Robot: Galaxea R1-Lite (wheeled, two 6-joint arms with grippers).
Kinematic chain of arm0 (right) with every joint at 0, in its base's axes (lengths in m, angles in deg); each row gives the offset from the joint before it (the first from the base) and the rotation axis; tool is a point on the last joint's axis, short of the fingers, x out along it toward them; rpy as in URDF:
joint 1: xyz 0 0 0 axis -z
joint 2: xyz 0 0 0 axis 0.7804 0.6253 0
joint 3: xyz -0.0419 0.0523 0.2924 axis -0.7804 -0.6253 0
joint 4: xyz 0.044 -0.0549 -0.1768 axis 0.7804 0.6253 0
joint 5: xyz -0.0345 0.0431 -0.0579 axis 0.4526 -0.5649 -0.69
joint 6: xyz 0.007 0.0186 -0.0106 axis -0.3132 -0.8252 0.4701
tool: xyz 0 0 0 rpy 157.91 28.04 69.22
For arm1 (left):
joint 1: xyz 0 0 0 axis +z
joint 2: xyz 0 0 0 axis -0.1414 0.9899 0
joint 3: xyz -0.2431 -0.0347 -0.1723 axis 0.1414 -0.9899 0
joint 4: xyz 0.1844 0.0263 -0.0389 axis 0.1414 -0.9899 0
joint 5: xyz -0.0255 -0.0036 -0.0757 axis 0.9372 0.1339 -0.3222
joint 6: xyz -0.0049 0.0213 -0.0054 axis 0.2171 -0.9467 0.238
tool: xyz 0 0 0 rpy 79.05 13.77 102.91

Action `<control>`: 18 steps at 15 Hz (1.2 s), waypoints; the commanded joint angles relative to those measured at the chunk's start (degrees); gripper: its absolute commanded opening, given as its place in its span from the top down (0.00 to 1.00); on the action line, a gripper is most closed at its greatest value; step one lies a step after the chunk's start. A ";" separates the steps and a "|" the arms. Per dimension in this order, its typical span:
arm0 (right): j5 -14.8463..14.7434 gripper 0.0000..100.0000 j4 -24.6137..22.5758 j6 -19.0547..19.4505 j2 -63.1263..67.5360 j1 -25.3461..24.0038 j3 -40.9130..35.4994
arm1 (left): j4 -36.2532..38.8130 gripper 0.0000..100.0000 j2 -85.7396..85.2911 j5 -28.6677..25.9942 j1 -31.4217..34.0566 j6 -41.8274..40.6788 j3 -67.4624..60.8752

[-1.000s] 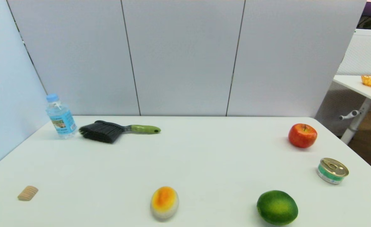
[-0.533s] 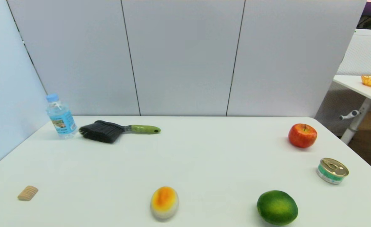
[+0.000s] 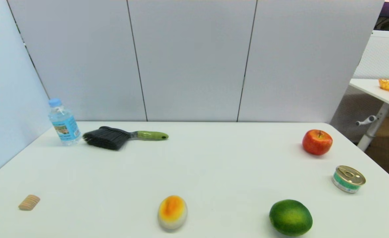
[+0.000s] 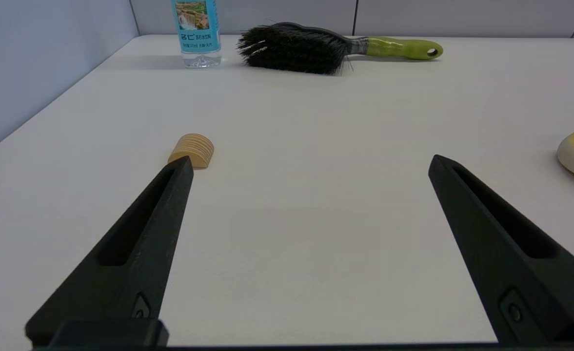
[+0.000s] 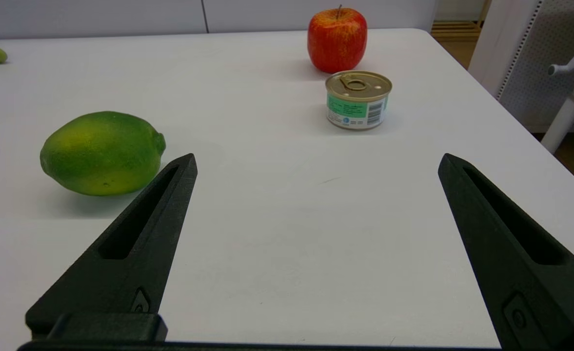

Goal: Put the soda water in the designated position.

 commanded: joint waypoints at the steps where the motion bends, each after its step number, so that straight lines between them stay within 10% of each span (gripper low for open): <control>1: 0.00 0.00 0.00 -0.02 -0.01 0.00 -0.01 | 0.05 0.00 0.07 0.00 0.00 -0.02 0.00; 18: 0.09 0.00 -0.09 0.16 -0.01 0.00 -0.10 | 0.05 0.00 0.07 0.00 0.00 -0.02 0.00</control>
